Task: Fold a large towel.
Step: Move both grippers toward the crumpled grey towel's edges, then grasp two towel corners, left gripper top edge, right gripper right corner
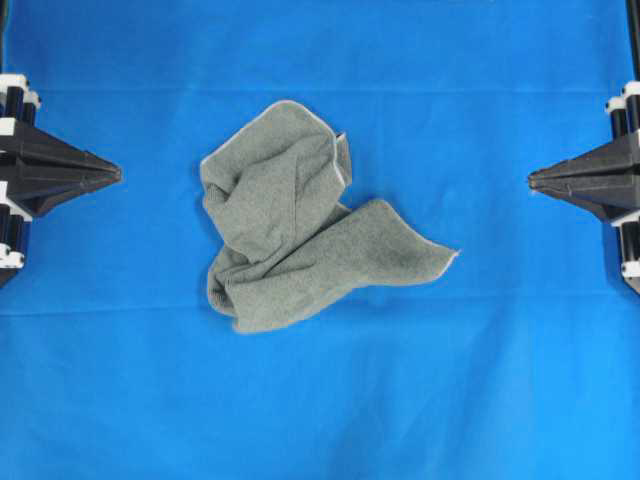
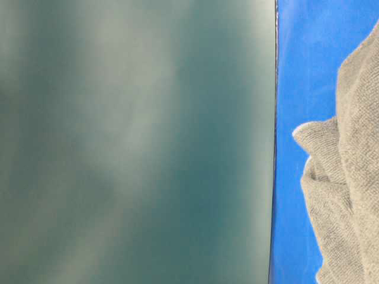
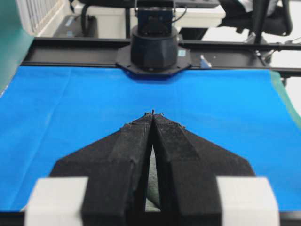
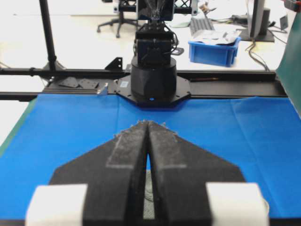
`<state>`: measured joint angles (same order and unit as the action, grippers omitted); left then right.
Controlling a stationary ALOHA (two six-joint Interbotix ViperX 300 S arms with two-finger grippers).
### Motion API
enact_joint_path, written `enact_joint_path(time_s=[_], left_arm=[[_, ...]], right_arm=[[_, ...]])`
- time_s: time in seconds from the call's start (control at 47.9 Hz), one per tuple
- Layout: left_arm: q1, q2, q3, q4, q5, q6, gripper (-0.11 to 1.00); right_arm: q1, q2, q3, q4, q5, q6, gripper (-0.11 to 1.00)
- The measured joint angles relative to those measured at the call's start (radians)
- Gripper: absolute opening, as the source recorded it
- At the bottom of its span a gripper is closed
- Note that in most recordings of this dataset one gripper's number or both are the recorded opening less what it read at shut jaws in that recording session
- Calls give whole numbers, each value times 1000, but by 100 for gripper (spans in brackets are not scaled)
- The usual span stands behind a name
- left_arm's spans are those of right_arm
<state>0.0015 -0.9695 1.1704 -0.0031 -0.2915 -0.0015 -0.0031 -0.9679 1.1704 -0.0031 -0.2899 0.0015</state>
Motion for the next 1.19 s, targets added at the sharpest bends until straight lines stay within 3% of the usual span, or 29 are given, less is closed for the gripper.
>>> enact_joint_path(time_s=[0.125, 0.334, 0.605, 0.647, 0.751, 0.877, 0.918, 0.981, 1.19], left_arm=[[17, 69, -41, -25, 8, -14, 0], [75, 261, -114, -28, 9, -12, 0], [212, 541, -206, -28, 34, -14, 3], [232, 581, -219, -29, 34, -12, 9], [279, 703, -264, -29, 34, -2, 37], [313, 853, -328, -29, 32, 18, 74], [319, 896, -348, -28, 32, 26, 82], [331, 963, -377, -29, 32, 46, 84], [379, 1140, -439, -29, -3, 81, 84]], right_arm=[[0, 21, -8, 2, 37, 8, 0], [0, 124, -71, 3, 225, 64, 0], [0, 318, -118, 5, 407, 219, 0], [0, 344, -121, 3, 420, 235, 1], [0, 419, -137, 3, 442, 259, 6], [-14, 538, -156, 5, 453, 268, 42], [-21, 574, -163, 5, 454, 268, 54], [-25, 629, -175, 5, 454, 272, 65], [-25, 796, -218, 5, 457, 299, 61]])
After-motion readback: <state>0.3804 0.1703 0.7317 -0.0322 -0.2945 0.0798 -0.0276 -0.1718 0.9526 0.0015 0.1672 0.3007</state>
